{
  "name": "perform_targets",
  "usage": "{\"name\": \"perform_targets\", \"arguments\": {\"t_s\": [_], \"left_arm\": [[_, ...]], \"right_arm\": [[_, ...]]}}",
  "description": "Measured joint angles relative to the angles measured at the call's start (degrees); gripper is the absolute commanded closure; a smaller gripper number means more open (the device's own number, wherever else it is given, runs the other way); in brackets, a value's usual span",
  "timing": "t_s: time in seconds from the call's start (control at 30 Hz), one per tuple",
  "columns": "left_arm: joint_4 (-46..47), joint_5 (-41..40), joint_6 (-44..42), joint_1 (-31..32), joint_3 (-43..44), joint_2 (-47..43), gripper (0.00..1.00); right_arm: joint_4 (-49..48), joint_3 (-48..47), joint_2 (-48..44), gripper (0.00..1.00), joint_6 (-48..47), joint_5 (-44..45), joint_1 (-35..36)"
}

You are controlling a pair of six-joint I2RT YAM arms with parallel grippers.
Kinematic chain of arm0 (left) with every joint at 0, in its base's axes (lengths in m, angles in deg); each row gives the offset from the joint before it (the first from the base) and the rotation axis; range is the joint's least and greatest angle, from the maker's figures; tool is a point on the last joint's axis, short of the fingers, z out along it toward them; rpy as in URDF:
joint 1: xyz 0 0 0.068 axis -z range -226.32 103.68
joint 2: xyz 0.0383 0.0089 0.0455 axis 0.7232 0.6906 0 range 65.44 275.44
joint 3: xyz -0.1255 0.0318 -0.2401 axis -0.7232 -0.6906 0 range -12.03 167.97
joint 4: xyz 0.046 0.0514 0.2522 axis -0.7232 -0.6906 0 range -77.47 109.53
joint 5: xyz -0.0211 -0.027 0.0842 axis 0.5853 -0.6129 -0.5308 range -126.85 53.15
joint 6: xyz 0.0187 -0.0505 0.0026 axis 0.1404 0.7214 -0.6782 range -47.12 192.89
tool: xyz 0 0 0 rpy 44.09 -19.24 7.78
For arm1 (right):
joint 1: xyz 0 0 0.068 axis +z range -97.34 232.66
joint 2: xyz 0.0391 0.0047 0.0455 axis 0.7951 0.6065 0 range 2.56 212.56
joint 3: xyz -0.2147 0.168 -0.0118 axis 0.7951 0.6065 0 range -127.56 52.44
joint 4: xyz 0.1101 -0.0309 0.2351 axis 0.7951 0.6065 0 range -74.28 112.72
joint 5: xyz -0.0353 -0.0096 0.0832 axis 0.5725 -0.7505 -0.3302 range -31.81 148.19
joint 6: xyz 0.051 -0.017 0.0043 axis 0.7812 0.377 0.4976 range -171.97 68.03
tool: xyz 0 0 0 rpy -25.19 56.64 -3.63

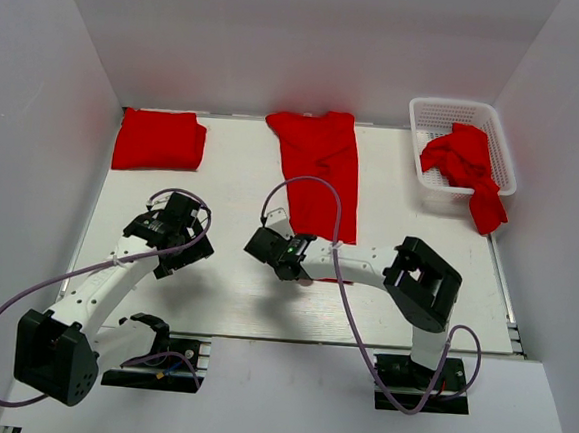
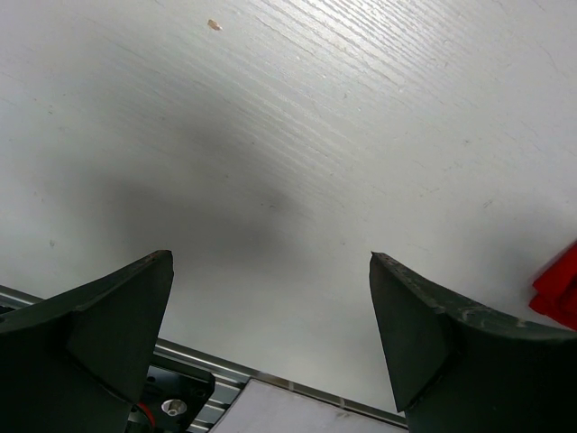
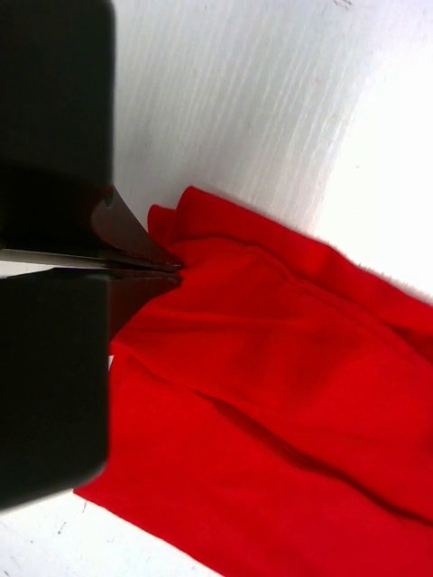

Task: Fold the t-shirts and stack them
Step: Rotate the tshirt 90 degrees

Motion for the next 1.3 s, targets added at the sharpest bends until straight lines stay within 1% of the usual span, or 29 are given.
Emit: {"name": "perform_targets", "arguments": {"t_s": [0.17,0.3,0.43,0.6,0.93,1.13,1.3], "left_arm": [[0.5,1.1,-1.1,0.0,0.0,-0.1,0.00],[1.9,2.3,-2.4,0.0,-0.2,-0.1,0.00],[3.2,4.0,-4.2,0.0,-0.5,-0.1,0.00],[6.3,7.6,-7.3,0.0,-0.9,0.9,0.00],[11.3,13.6,-12.3,0.7,-0.9,6.0,0.00],[12.6,15.0,-13.4,0.7,-0.9,6.4,0.00],[13.7,16.3,-13.9,0.7,-0.9,6.4,0.00]], "right_arm": [[0.8,0.9,-1.5,1.00,2.8,0.3,-1.1],[0.5,4.5,-5.3,1.00,4.2,-0.9,-2.6],[-1.4,7.5,-8.9,1.00,4.7,-4.2,-4.7],[-4.3,9.5,-11.3,1.00,4.6,-9.0,-6.7],[-11.4,13.1,-18.3,1.00,3.4,-22.2,-9.1],[-13.4,13.2,-20.9,1.00,3.4,-25.1,-10.4],[-15.1,14.9,-22.0,1.00,5.9,-27.3,-12.0]]}}
